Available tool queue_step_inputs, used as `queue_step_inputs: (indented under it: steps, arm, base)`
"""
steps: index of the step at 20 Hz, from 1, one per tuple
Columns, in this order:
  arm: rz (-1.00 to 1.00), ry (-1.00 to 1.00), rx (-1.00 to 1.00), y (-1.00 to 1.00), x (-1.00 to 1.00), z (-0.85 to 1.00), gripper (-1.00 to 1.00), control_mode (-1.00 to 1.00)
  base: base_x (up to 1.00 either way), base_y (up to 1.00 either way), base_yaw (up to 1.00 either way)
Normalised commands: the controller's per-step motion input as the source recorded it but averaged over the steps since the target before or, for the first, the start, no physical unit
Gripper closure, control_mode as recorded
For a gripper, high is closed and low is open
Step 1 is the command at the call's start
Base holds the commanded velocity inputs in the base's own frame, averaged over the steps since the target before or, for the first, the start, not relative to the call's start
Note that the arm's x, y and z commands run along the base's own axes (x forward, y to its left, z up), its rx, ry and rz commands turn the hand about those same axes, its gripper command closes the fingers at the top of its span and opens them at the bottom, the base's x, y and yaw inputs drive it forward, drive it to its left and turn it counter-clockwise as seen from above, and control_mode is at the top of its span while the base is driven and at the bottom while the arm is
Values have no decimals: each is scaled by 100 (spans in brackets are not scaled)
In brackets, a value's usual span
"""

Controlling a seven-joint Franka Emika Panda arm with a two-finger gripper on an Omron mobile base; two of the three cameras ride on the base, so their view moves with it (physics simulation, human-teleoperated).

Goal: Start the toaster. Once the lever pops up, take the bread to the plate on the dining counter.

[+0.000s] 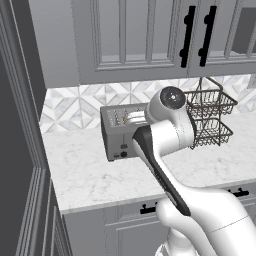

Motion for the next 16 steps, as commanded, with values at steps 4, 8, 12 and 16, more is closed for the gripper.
queue_step_inputs:
  steps: [4,8,12,16]
  arm:
    - [0,0,0,0,0,0,-100,-100]
    - [0,0,0,0,0,0,-100,-100]
    - [0,0,0,0,0,0,-100,-100]
    - [0,0,0,0,0,0,-100,-100]
  base:
    - [0,0,0]
    - [0,0,0]
    - [0,0,0]
    - [0,0,0]
